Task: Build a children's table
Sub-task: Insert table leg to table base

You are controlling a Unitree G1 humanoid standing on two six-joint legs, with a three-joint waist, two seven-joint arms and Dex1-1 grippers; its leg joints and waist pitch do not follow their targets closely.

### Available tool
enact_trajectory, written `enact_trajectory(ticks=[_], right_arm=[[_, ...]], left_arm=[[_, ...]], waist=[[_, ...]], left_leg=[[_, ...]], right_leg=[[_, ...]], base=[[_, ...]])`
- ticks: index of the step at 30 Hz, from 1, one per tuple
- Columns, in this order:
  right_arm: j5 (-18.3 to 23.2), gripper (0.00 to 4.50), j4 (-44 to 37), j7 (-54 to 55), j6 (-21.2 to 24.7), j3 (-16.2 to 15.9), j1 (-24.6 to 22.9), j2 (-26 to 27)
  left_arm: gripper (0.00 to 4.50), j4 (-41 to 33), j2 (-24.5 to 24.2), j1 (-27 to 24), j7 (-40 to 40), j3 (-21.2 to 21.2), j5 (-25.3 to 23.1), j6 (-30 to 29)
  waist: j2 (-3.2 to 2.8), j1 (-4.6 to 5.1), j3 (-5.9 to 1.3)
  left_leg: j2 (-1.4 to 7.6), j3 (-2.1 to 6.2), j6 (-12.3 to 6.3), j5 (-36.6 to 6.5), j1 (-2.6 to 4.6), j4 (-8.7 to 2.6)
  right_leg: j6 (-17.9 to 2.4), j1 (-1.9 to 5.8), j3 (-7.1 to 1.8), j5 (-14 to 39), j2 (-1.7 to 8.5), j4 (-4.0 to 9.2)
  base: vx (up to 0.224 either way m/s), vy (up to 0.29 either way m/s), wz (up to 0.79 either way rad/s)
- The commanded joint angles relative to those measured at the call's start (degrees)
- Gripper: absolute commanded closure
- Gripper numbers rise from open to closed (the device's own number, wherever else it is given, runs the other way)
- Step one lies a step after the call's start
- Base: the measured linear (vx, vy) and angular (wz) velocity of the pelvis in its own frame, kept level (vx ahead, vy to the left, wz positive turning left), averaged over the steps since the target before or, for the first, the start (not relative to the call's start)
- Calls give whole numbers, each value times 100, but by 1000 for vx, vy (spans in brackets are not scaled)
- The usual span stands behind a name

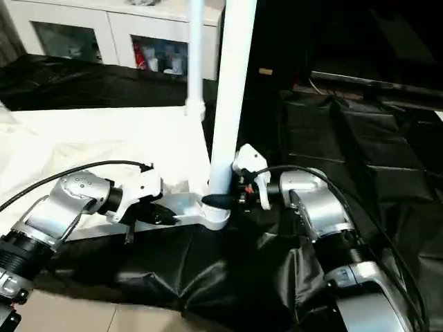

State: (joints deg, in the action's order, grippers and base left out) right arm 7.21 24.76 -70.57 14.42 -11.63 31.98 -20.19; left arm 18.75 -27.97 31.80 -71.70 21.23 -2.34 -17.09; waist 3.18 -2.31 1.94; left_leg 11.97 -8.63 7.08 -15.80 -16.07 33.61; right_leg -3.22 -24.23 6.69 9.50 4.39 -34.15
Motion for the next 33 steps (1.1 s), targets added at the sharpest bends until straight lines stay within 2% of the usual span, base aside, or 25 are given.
enact_trajectory(ticks=[1, 5, 6, 7, 8, 9, 10, 11, 12, 13, 14, 15, 16, 17, 18, 19, 21, 22, 24, 27, 30, 33], right_arm=[[-264, 262, 294, -282, 409, -783, -419, 53], [-412, 262, 506, 322, 342, -593, -381, 230], [-497, 262, 694, 737, 315, -477, -313, 358], [-528, 262, 779, 914, 312, -425, -278, 413], [-577, 262, 1087, 1494, 378, -245, -146, 596], [-577, 262, 1087, 1494, 378, -245, -146, 596], [-597, 262, 1275, 1832, 431, -138, -64, 702], [-598, 262, 1417, 2053, 462, -69, 2, 778], [-597, 263, 1914, 2822, 571, 168, 236, 1044], [-573, 263, 2170, 3186, 584, 278, 377, 1194], [-554, 263, 2268, 3322, 587, 324, 436, 1259], [-535, 263, 2371, 3465, 590, 373, 498, 1327], [-450, 263, 2596, 3745, 577, 489, 644, 1488], [-358, 263, 2758, 3935, 608, 595, 767, 1629], [-330, 263, 2822, 4002, 624, 641, 818, 1685], [-255, 263, 2902, 4037, 656, 723, 902, 1803], [-238, 263, 2936, 4050, 654, 745, 929, 1836], [-196, 263, 2953, 4038, 688, 771, 968, 1907], [-186, 263, 3095, 4112, 625, 850, 1058, 1977], [-213, 263, 3202, 4157, 555, 894, 1115, 2005], [-179, 263, 3186, 4052, 257, 1045, 1124, 1994], [67, 263, 2801, 3755, -51, 1279, 1002, 1897]], left_arm=[[450, -228, 166, 230, 94, -83, 168, 253], [450, -55, 311, 302, 364, -185, 163, 185], [450, 27, 398, 350, 503, -233, 154, 126], [450, 63, 437, 376, 562, -253, 150, 97], [450, 168, 572, 458, 756, -311, 145, 2], [450, 168, 572, 458, 756, -311, 145, 2], [450, 232, 654, 509, 869, -343, 142, -50], [450, 305, 732, 564, 986, -359, 123, -83], [450, 569, 1010, 761, 1400, -415, 52, -192], [450, 776, 1210, 909, 1723, -451, -11, -289], [450, 871, 1303, 974, 1875, -475, -30, -336], [450, 970, 1402, 1042, 2035, -501, -51, -386], [450, 1224, 1646, 1210, 2404, -570, -73, -542], [450, 1436, 1866, 1349, 2708, -612, -94, -669], [450, 1519, 1945, 1400, 2811, -624, -103, -710], [450, 1573, 2069, 1444, 2864, -573, -138, -712], [450, 1588, 2097, 1455, 2868, -558, -148, -704], [450, 1587, 2148, 1469, 2880, -535, -160, -720], [450, 1687, 2190, 1518, 2936, -563, -202, -692], [450, 1777, 2175, 1555, 2988, -571, -253, -638], [450, 1861, 1966, 1536, 2959, -496, -373, -307], [450, 1718, 1740, 1363, 2808, -428, -425, -55]], waist=[[-42, 6, -269], [-66, 11, -257], [-75, 19, -236], [-83, 24, -219], [-71, 30, -219], [-73, 63, -206], [-71, 64, -204], [-73, 77, -196], [-101, 103, -184], [-119, 120, -173], [-108, 135, -173], [-121, 133, -195], [-123, 128, -226], [-136, 99, -240], [-131, 64, -235], [-116, 43, -224], [-103, 38, -221], [-116, 30, -225], [-99, 29, -233], [-106, 32, -234], [-107, 23, -226], [-106, 15, -242]], left_leg=[[106, -69, -561, 217, -196, -372], [101, -73, -517, 188, -193, -376], [94, -81, -460, -10, -181, -388], [75, -94, -380, -307, -148, -396], [70, -87, -332, -411, -153, -399], [60, -70, -273, -555, -189, -417], [52, -48, -245, -681, -192, -416], [50, -45, -237, -728, -195, -420], [29, -45, -197, -863, -186, -410], [-6, -25, -131, -1036, -160, -390], [-15, -27, -128, -1114, -145, -370], [-12, -20, -164, -1105, -133, -365], [24, -4, -215, -904, -186, -392], [39, -10, -212, -805, -175, -393], [45, -43, -227, -773, -122, -391], [53, -43, -261, -756, -172, -410], [48, -42, -297, -746, -211, -418], [59, -47, -340, -746, -203, -417], [60, -43, -351, -672, -227, -420], [53, -43, -355, -657, -231, -416], [63, -36, -361, -687, -244, -422], [68, -25, -387, -606, -274, -433]], right_leg=[[-1223, 423, -392, 1159, 391, 312], [-1188, 414, -390, 1208, 382, 329], [-1111, 396, -385, 1472, 375, 383], [-986, 365, -375, 1911, 359, 451], [-909, 376, -373, 2099, 361, 461], [-767, 375, -365, 2442, 347, 489], [-576, 380, -346, 2783, 356, 536], [-499, 370, -338, 2915, 354, 553], [-350, 336, -314, 3216, 348, 606], [-185, 310, -253, 3587, 337, 671], [-111, 294, -226, 3728, 336, 714], [-53, 318, -184, 3720, 361, 762], [-145, 372, -189, 3357, 385, 735], [-233, 365, -208, 3144, 393, 706], [-410, 302, -241, 2823, 365, 686], [-534, 335, -258, 2596, 363, 630], [-556, 359, -268, 2523, 363, 604], [-591, 348, -287, 2449, 376, 598], [-637, 372, -295, 2349, 382, 568], [-632, 374, -290, 2396, 383, 573], [-610, 370, -289, 2483, 402, 588], [-548, 403, -291, 2360, 408, 564]], base=[[0, 0, 0], [0, 0, 0], [0, 0, 0], [0, 0, 0], [-52, -5, 5], [-52, -5, 5], [-65, -2, -1], [-68, -1, -3], [-68, -1, -3], [-74, 4, -4], [-73, 18, -3], [-73, 18, -3], [-51, 24, -2], [0, 0, 0], [0, 0, 0], [0, 0, 0], [0, 0, 0], [0, 0, 0], [0, 0, 0], [0, 0, 0], [0, 0, 0], [0, 0, 0]])
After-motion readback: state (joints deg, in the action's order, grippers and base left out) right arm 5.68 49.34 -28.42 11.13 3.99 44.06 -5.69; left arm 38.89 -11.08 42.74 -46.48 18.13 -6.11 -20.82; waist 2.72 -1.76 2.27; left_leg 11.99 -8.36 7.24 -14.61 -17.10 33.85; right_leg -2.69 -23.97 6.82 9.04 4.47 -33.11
